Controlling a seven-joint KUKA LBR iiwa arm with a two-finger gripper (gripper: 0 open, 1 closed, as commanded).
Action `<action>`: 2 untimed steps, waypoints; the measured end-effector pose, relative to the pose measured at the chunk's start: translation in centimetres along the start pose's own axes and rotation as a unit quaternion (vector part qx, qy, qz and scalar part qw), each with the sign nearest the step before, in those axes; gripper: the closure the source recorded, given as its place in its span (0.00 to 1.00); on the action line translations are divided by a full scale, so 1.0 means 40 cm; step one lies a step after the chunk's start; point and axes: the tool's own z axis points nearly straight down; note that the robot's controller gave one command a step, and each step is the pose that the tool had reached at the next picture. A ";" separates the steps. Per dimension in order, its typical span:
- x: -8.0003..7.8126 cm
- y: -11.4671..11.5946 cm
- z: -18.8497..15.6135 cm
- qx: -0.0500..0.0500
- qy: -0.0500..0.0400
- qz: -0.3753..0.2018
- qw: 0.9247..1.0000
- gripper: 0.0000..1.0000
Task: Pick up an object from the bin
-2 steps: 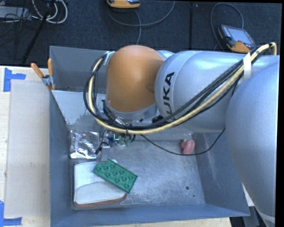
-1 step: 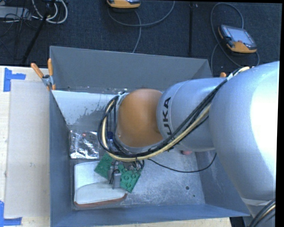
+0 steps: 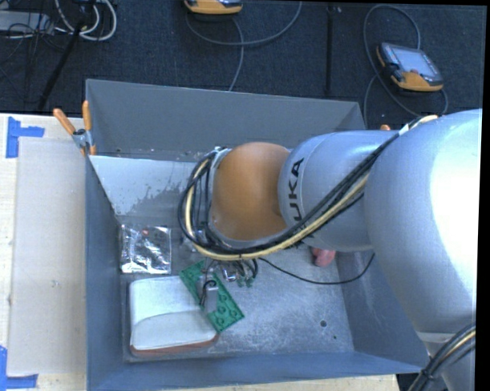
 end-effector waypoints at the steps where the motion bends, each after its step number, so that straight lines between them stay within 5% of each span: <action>1: 0.066 -0.114 0.016 0.000 0.001 -0.180 0.984 0.00; 2: 0.177 -0.123 0.016 0.000 0.001 -0.289 0.957 0.00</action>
Offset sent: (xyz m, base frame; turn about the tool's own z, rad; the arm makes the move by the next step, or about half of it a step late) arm -0.0189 -0.0485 -0.0061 -0.3637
